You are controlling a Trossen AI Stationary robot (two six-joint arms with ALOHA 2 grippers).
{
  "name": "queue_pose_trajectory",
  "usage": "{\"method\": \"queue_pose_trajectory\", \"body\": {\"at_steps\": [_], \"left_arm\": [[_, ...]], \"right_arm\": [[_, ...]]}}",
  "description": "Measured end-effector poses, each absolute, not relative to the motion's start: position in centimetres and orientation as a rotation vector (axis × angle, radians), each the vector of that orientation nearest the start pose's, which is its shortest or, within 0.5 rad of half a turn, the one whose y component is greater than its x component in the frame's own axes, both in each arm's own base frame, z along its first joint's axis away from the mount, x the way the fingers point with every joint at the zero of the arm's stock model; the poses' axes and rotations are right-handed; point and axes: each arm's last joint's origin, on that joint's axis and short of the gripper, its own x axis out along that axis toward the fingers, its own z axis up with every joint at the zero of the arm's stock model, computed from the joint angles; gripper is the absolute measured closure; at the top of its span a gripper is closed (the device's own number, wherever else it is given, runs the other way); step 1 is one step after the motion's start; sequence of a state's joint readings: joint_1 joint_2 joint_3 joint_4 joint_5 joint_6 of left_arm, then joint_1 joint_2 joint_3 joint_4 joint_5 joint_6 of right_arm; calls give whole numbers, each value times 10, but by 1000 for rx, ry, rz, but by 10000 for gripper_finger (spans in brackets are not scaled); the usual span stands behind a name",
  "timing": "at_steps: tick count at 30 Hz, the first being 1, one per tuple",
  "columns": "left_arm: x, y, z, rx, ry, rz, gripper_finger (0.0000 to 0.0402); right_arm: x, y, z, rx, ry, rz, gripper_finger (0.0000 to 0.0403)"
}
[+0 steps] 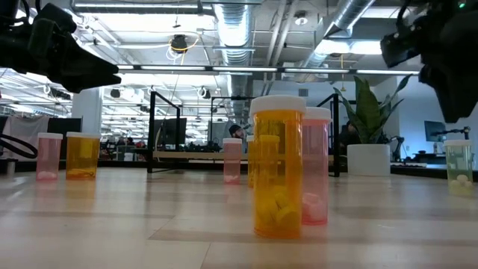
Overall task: Pick and place medicine bottles onto shelf by color
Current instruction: Put the top yellow pill bottle on the shelf
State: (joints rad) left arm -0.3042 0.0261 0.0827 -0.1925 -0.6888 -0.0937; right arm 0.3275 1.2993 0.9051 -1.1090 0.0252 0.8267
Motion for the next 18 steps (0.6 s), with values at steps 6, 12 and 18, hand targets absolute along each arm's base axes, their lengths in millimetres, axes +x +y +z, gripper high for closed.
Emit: {"method": "queue_pose_trajectory", "body": {"at_steps": [6,12,18], "left_arm": [[88,-8,172,-27,102,389,129],[88,-8,172,-27,102,389,129],[88,-8,172,-27,102,389,129]], "right_arm": [[201,64,215,378,1484,-373,154],[204,60,212,353,1489,-363,154],[201,57,194,410,1476,-316,154]]}}
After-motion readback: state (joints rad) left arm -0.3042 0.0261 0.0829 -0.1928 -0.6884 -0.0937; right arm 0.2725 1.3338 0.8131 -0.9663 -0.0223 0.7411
